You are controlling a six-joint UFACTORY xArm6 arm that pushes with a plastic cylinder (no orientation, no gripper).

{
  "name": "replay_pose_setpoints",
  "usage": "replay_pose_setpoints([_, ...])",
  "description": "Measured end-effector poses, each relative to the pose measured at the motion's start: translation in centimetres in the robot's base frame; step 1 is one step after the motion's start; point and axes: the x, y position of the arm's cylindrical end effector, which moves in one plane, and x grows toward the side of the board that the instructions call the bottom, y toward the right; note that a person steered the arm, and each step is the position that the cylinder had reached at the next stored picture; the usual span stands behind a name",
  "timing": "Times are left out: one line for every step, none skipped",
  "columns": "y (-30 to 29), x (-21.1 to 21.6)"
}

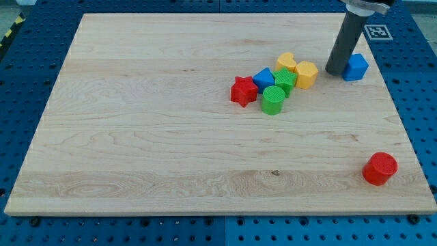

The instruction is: Push the blue cube into the right side of the green star

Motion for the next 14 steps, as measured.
replay_pose_setpoints([-1.7, -3.6])
replay_pose_setpoints([0.9, -5.5])
replay_pose_setpoints([4.0, -2.8])
replay_pose_setpoints([3.9, 2.1])
replay_pose_setpoints([3.4, 5.1])
replay_pose_setpoints([6.0, 4.7])
replay_pose_setpoints([11.2, 5.4])
replay_pose_setpoints([13.1, 9.0])
replay_pose_setpoints([7.6, 10.5])
replay_pose_setpoints([-0.1, 10.1])
replay_pose_setpoints([0.3, 10.7])
replay_pose_setpoints([5.3, 11.2])
replay_pose_setpoints([8.5, 8.3])
replay_pose_setpoints([9.0, 4.7])
